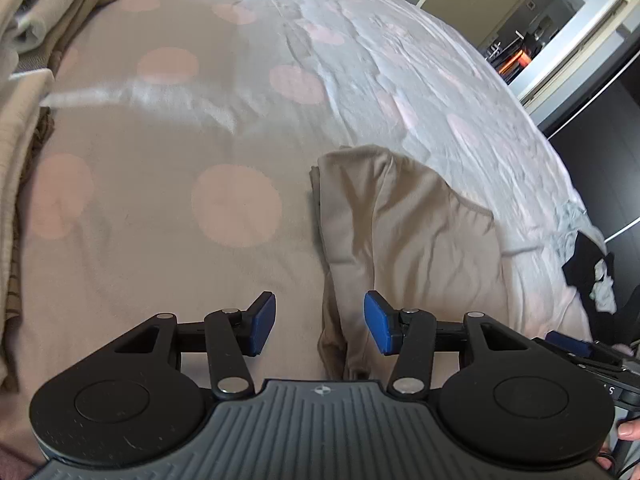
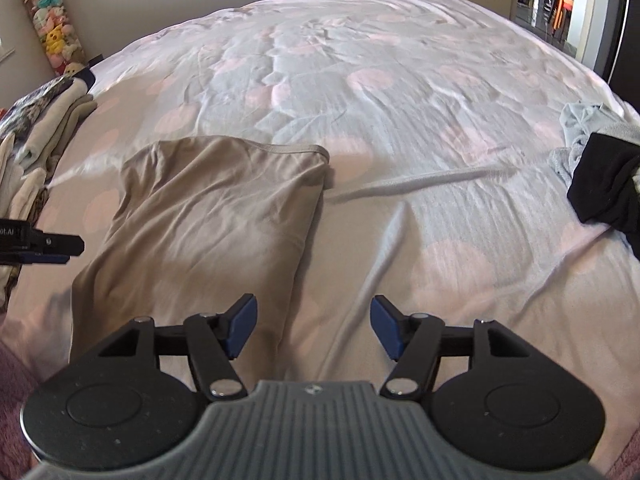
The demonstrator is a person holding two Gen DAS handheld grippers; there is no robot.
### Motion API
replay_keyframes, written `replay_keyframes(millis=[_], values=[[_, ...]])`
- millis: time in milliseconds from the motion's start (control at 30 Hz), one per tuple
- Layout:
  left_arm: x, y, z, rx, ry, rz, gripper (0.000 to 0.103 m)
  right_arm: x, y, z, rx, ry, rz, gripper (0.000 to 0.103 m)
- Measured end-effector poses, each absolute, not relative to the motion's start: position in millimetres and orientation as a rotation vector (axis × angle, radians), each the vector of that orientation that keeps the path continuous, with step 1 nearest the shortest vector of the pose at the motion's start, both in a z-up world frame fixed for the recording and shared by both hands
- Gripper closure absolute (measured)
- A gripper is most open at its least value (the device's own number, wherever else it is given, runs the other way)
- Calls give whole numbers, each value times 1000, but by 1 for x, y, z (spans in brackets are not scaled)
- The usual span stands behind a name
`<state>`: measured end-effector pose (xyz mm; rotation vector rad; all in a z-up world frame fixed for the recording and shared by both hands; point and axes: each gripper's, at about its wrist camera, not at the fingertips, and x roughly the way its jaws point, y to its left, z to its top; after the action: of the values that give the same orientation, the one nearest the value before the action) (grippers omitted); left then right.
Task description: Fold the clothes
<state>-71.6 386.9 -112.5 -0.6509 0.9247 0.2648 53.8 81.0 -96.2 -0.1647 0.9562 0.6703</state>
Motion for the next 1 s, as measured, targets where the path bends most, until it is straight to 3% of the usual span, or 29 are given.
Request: replay_keyframes(millis=[133,500,600,733,867,900,967,1000], values=[[-58,400,-123,-727,902,228,53,77,80,-100,-80,984,661,30],[4,420,-154,-739,943,194,50,144,105,-132,109,1093,694,30],[14,424,-160,-748,934,168,46,155,111,-142,137,1103,701,28],[24,420,-160,-719,920,143,31,161,125,-146,101,1076,715,28],[38,408,-156,-611,932,165,34,159,141,-147,14,1028,722,29],[42,404,-154,-574,937,177,37,157,144,-147,-8,1017,718,32],[44,395,-152,-513,935,198,53,155,145,-146,-16,1004,719,47],[44,392,-151,-490,931,204,58,153,145,-145,-17,999,720,59]])
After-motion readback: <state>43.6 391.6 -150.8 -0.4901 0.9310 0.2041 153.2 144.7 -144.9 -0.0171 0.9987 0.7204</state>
